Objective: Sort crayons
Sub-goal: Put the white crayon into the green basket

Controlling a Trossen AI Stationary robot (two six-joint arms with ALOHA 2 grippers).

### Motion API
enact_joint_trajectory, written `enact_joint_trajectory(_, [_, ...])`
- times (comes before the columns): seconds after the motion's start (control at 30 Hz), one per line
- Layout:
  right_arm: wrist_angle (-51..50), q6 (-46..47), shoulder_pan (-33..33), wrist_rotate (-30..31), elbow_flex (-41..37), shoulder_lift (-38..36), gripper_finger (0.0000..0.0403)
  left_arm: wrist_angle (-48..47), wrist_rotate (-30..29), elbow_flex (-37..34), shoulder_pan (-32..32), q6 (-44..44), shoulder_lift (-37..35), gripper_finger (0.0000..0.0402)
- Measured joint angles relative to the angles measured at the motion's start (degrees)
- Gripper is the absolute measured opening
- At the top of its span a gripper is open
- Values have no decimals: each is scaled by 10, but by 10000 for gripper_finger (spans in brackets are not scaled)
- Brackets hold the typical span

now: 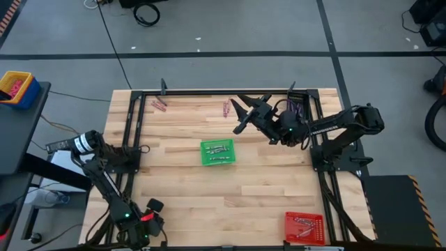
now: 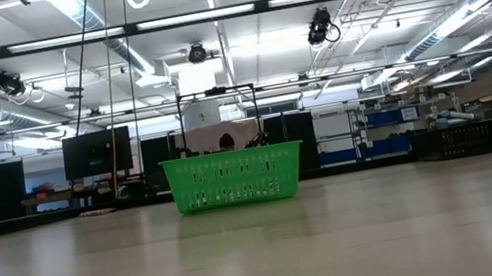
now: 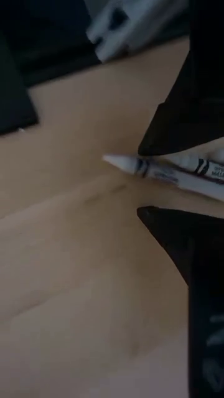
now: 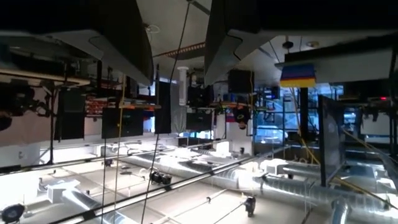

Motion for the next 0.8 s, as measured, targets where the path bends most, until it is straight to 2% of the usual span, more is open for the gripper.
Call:
enact_joint_trajectory(0.2, [1, 0, 1, -18, 0, 0, 147, -25, -26, -1, -3, 12, 0, 104])
enact_joint_trajectory(0.47, [1, 0, 1, -26, 0, 0, 147, -29, -33, -2, 3, 42, 1, 32])
enact_joint_trajectory(0.7, [1, 0, 1, -25, 0, 0, 147, -36, -22, -3, 29, 62, -4, 40])
enact_joint_trajectory(0.8, [1, 0, 1, -25, 0, 0, 147, -78, -38, -6, 46, 85, -21, 42])
